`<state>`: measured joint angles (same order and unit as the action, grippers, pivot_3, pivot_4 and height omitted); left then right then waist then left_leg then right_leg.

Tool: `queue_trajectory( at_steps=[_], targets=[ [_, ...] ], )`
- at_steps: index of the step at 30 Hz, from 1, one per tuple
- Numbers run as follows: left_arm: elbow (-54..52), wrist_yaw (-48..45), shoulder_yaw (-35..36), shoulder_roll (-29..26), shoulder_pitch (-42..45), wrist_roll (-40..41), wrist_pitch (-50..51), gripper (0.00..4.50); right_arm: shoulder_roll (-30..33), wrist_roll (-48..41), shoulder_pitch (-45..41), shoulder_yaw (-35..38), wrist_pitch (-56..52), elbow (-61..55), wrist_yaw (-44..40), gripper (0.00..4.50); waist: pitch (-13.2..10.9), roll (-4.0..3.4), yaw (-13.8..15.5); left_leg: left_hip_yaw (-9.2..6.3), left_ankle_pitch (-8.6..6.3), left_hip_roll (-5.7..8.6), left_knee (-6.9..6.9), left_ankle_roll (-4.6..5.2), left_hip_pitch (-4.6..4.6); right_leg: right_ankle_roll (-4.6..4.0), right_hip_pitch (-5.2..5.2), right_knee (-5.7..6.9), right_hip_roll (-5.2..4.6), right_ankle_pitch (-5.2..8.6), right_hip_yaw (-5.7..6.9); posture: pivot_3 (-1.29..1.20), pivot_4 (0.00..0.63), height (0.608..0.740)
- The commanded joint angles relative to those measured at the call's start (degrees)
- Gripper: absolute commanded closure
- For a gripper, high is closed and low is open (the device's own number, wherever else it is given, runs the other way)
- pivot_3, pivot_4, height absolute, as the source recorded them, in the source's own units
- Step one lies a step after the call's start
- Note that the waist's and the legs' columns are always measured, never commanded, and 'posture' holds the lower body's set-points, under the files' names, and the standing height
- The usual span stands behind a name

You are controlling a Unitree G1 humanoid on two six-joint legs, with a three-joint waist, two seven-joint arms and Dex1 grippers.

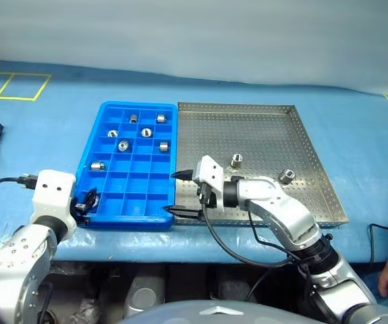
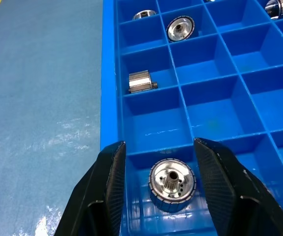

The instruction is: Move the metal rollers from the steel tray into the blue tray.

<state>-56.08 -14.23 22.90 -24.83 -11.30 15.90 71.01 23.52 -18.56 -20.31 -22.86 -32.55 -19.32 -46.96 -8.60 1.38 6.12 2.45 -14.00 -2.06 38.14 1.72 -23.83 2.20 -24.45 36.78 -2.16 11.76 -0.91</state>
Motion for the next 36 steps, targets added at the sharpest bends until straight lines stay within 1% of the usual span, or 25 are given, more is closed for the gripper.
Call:
queue_trajectory(
  at_steps=[1,4,6,7,10,12,15,17,21,26,30,36],
  targets=[
    [-0.8,-1.8,0.2,0.7,2.2,2.1,-2.4,2.12,0.2,0.1,1.0,3.2,0.3,-3.0,2.5,0.00,0.0,0.01,-0.3,-0.03,0.00,0.00,0.01,-0.01,0.00,0.00,0.02,0.00,0.00,0.00,0.02,0.21,0.150,0.740],
    [-0.8,-3.8,-1.3,3.2,4.7,5.6,-5.6,2.12,0.0,1.4,1.9,5.2,-1.0,-3.8,6.4,0.00,0.0,0.00,-0.8,-0.04,0.02,0.00,0.03,-0.04,0.01,0.08,0.04,0.00,0.00,0.05,0.04,0.18,0.150,0.740],
    [1.2,-6.1,-5.2,4.2,7.2,7.8,-8.3,2.12,-0.9,3.0,1.9,6.5,-4.0,-4.2,11.2,0.00,0.0,0.02,-0.9,-0.05,0.04,0.00,0.04,-0.06,0.02,0.06,0.05,0.02,0.00,0.04,0.04,0.15,0.150,0.740],
    [3.1,-7.1,-8.6,4.1,8.6,7.8,-10.0,2.12,-0.6,4.3,1.9,6.4,-5.7,-4.4,13.1,0.00,0.0,0.02,-0.9,-0.06,0.05,0.01,0.04,-0.08,0.02,0.02,0.06,0.03,0.00,0.01,0.04,0.13,0.150,0.740],
    [10.3,-9.1,-18.0,5.3,13.3,7.2,-14.7,2.12,2.1,8.7,2.6,5.6,-9.0,-5.8,16.3,0.00,0.0,-0.03,-1.3,-0.04,0.08,0.05,0.05,-0.10,0.02,-0.01,0.05,0.06,0.00,0.00,0.03,0.07,0.150,0.740],
    [14.5,-10.3,-22.8,5.2,15.8,5.9,-18.3,2.12,2.5,9.0,3.5,6.8,-10.8,-7.0,17.9,0.00,0.0,0.00,-2.2,-0.03,0.08,0.38,0.05,-0.07,0.00,-0.01,0.05,0.05,0.00,-0.01,0.02,0.03,0.150,0.740],
    [21.8,-11.6,-29.4,4.7,20.7,3.0,-22.8,2.12,3.2,10.1,5.1,8.6,-13.8,-9.5,20.6,0.00,0.0,-0.01,-4.0,-0.05,0.08,0.41,0.01,-0.06,-0.05,-0.01,0.02,0.03,0.00,-0.01,0.00,-0.05,0.150,0.740],
    [25.4,-12.5,-32.3,4.6,23.1,1.9,-25.0,2.12,3.5,11.1,6.2,9.7,-16.0,-10.9,22.7,0.00,0.0,-0.02,-5.2,-0.06,0.08,0.41,-0.01,-0.05,-0.05,-0.01,0.01,0.03,0.03,0.00,-0.01,-0.09,0.150,0.740],
    [29.8,-15.2,-34.4,5.3,26.2,2.3,-28.6,2.12,2.4,11.5,8.3,12.6,-21.1,-12.9,26.4,0.00,0.0,-0.03,-7.6,-0.04,0.08,0.40,-0.01,-0.05,-0.04,0.02,0.00,0.04,0.04,-0.01,-0.07,-0.14,0.150,0.740],
    [32.0,-18.0,-36.1,4.7,27.5,2.5,-30.6,2.12,-2.1,10.6,10.1,17.9,-25.5,-13.2,30.7,0.00,0.0,-0.04,-9.6,-0.02,0.08,0.35,-0.01,-0.05,0.00,0.05,-0.01,0.10,0.12,-0.02,-0.16,-0.18,0.150,0.740],
    [33.7,-18.6,-36.6,4.8,27.9,1.8,-31.7,2.12,-3.0,10.5,10.6,18.9,-27.5,-12.9,31.3,0.00,0.0,-0.05,-10.7,0.04,0.09,0.36,0.02,-0.04,0.04,0.21,0.00,0.12,0.15,0.00,-0.29,-0.19,0.150,0.740],
    [34.1,-18.7,-37.0,5.3,27.8,2.1,-31.9,2.12,-3.9,10.0,11.2,18.7,-28.3,-11.7,31.1,0.00,0.0,-0.05,-11.3,0.06,0.09,0.36,0.02,-0.03,0.04,0.32,-0.01,0.12,0.17,0.01,-0.37,-0.18,0.150,0.740]
  ],
)
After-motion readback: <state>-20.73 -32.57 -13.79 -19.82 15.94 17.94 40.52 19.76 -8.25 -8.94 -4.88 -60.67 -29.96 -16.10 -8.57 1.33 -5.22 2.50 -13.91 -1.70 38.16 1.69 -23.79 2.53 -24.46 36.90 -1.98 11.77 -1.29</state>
